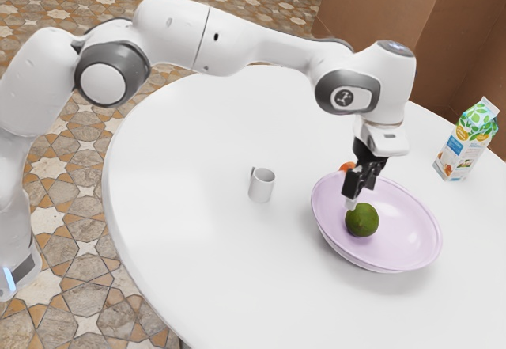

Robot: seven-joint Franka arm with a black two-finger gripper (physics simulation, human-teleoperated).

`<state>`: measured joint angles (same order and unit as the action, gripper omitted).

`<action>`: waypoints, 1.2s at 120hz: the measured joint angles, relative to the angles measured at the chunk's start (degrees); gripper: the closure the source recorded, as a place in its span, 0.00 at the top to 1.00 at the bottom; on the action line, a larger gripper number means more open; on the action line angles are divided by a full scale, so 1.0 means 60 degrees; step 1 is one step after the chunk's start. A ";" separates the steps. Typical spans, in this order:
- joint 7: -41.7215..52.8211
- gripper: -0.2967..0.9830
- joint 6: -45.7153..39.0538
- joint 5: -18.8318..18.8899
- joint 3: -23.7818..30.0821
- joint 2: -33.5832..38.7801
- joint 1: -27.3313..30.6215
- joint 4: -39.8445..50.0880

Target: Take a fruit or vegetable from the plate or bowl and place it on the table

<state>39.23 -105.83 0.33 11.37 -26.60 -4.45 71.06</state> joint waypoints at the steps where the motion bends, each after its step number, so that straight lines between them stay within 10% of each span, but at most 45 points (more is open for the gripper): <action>1: -0.0008 0.77 -0.0017 0.0010 0.0001 -0.0015 -0.0003 -0.0003; 120: -0.0344 0.77 -0.1044 0.0224 -0.0152 -0.1394 -0.0079 -0.0326; 144: -0.0410 0.64 -0.1181 0.0242 -0.0163 -0.1550 -0.0077 -0.0327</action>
<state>36.77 -112.92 1.78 10.39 -35.90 -4.91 69.10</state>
